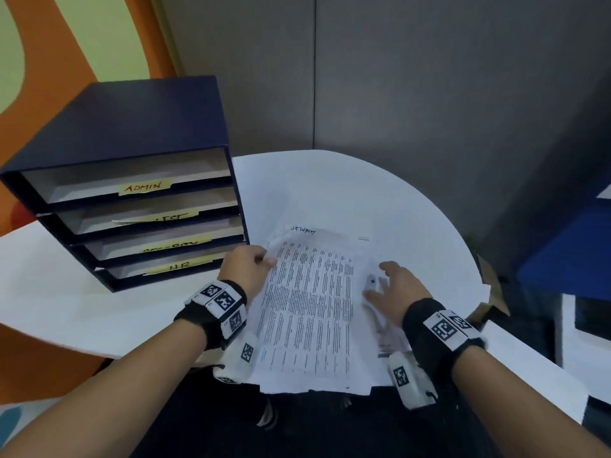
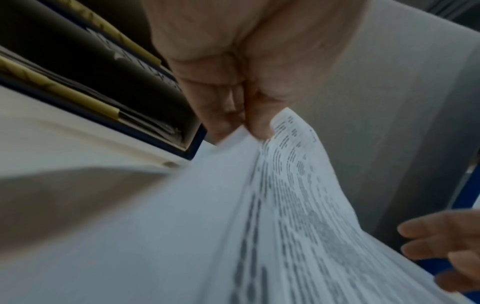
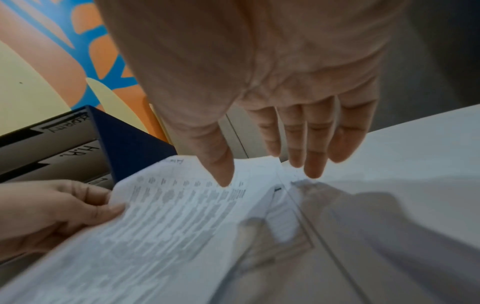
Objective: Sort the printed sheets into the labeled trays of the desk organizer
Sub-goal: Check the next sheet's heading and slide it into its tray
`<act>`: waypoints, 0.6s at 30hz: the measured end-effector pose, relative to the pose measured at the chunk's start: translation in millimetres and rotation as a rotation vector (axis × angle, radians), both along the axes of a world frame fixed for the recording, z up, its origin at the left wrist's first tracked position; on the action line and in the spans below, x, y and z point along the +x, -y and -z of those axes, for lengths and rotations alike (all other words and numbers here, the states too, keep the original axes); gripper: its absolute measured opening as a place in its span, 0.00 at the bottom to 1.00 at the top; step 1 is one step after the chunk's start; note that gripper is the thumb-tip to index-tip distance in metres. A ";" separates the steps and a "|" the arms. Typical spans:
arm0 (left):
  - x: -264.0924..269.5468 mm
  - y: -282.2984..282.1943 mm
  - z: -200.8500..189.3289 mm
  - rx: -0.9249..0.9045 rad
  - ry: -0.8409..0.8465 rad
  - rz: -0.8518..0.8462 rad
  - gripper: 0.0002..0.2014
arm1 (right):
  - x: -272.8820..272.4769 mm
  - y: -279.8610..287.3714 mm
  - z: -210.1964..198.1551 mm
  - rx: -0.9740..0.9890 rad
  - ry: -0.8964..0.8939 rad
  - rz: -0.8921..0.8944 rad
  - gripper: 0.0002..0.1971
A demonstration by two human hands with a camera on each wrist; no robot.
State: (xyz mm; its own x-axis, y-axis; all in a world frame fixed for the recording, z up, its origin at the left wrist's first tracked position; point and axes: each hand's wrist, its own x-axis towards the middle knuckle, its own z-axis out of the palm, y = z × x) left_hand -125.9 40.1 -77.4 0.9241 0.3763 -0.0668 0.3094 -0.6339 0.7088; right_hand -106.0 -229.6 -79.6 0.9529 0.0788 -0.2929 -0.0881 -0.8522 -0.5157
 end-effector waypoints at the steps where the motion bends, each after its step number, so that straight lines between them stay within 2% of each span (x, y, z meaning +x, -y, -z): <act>1: -1.7 -1.0 -3.8 -0.039 0.026 -0.020 0.14 | -0.7 -1.0 0.4 -0.014 -0.016 0.007 0.38; 3: -4.2 -3.8 -10.8 -0.082 0.056 -0.035 0.14 | -0.8 -1.8 -0.1 0.000 -0.037 0.011 0.41; 6: -10.6 -6.3 -19.0 -0.153 0.095 -0.054 0.11 | -1.9 -1.5 -0.7 0.084 -0.043 0.033 0.38; 9: -21.5 -5.8 -28.4 -0.362 0.134 -0.080 0.05 | -2.8 -0.6 1.2 0.241 -0.010 0.100 0.30; 13: -25.9 -12.7 -27.8 -0.616 0.177 -0.155 0.07 | -8.1 -8.2 -9.4 0.539 0.016 0.107 0.18; 16: -24.8 -16.1 -24.3 -0.856 0.169 -0.194 0.16 | -14.2 -18.3 -25.1 0.750 0.075 0.115 0.05; 18: -23.6 -18.8 -23.5 -0.974 0.116 -0.139 0.31 | -13.2 -22.7 -31.9 0.812 0.139 0.165 0.05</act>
